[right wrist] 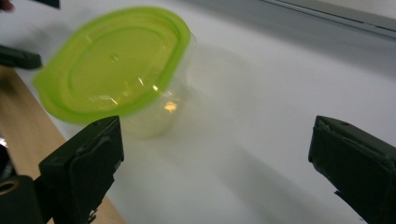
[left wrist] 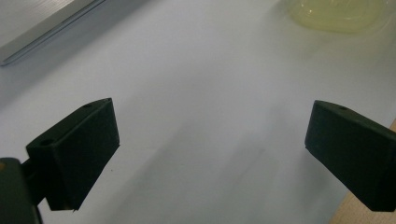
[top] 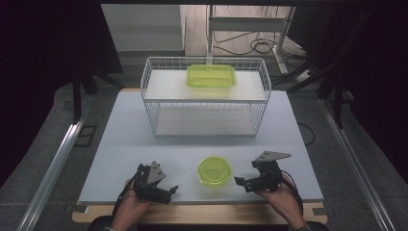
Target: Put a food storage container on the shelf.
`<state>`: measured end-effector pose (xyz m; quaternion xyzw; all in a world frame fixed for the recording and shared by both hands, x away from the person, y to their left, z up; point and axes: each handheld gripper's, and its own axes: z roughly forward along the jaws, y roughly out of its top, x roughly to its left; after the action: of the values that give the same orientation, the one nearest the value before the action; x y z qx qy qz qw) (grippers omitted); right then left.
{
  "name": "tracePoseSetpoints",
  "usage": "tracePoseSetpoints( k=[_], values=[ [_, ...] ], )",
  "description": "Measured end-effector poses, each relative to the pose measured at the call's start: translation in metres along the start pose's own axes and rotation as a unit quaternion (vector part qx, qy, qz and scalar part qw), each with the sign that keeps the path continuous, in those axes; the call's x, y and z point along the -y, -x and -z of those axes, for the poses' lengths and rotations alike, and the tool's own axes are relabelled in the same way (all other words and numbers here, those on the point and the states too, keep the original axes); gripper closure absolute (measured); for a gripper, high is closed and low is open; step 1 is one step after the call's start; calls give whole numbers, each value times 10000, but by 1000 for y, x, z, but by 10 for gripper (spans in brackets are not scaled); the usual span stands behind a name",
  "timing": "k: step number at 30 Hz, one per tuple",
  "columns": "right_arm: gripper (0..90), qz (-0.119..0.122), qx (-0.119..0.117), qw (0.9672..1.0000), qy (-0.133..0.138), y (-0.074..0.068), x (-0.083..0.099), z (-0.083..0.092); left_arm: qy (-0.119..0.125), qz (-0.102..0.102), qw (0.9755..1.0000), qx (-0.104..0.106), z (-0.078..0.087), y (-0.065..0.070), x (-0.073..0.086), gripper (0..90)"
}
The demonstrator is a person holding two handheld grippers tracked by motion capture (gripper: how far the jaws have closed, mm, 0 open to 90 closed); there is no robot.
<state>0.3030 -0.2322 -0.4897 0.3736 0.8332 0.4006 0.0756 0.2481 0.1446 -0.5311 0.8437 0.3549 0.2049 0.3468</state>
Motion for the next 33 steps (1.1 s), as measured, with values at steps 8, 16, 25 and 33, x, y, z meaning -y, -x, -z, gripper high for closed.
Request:
tracePoseSetpoints(
  k=[8, 16, 25, 33],
  values=[
    [220, -152, -243, 9995, -120, -5, -16, -2, -16, -21, 10000, 1, 0, 0, 0, 30],
    [429, -744, -669, 9949, -109, 3, -27, -14, -58, -76, 10000, -11, -1, 1, 0, 30],
    [586, -1122, -1051, 9874, -368, 9, -39, -37, -75, -90, 9999, -13, -1, 1, 0, 30],
    [786, -1503, -1505, 9759, -489, 16, -38, -41, -93, -114, 9999, -10, -2, 2, 0, 31]
  ],
)
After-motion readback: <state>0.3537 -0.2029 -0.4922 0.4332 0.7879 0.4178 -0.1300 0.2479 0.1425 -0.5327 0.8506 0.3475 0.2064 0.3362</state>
